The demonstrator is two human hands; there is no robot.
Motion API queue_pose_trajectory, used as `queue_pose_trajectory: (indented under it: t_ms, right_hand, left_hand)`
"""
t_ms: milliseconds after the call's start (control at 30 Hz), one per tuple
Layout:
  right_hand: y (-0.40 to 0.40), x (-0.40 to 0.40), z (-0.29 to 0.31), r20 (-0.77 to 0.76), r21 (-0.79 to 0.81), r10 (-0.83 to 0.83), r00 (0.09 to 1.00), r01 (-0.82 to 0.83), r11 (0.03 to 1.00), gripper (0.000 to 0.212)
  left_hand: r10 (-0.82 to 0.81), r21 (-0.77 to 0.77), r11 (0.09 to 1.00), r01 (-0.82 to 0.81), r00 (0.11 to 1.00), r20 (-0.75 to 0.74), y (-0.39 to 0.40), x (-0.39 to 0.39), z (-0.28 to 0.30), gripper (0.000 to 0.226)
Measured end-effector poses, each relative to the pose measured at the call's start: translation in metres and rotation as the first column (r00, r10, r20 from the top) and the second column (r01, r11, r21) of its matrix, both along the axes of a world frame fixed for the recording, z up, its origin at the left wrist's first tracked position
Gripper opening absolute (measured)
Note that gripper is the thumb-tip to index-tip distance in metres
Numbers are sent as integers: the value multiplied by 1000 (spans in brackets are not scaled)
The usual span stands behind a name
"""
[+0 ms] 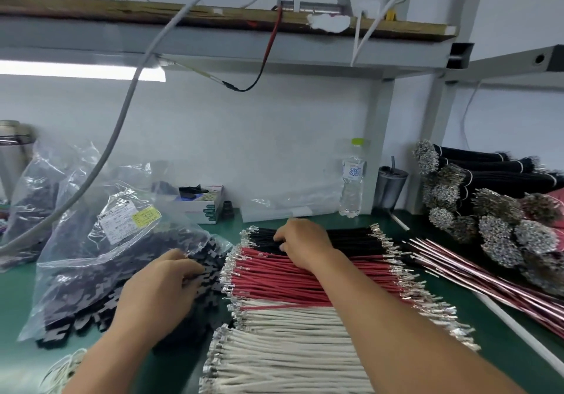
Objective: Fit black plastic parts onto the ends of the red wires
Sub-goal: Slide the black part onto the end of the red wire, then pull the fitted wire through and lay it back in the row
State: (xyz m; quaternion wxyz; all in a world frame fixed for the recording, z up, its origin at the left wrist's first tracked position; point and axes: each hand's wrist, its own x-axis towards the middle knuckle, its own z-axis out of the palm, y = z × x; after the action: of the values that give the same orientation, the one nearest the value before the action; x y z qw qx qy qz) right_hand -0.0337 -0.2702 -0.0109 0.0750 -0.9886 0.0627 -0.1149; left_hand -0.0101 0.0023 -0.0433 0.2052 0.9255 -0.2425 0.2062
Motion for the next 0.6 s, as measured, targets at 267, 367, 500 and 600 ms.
queue_pose_trajectory:
  t_ms: [267,367,500,600]
  right_hand:
    - [-10,-20,18,275,-374,99,956,12,927,24]
    - [-13,-38,45,560,-377,215,800,14,926,27]
    - [-5,-71,43,668,-326,283,688,-72,943,11]
    - [6,-97,10,639,-169,227,735,-153,974,6]
  left_hand:
    - [6,232,973,2,999,-37,-13,-8,-2,25]
    - [7,262,965,4,999,-41,-13,-8,-2,19]
    - [-12,318,947,36,997,-77,-9,-7,-4,21]
    - [2,305,952,12,999,-46,-9,-11,0,17]
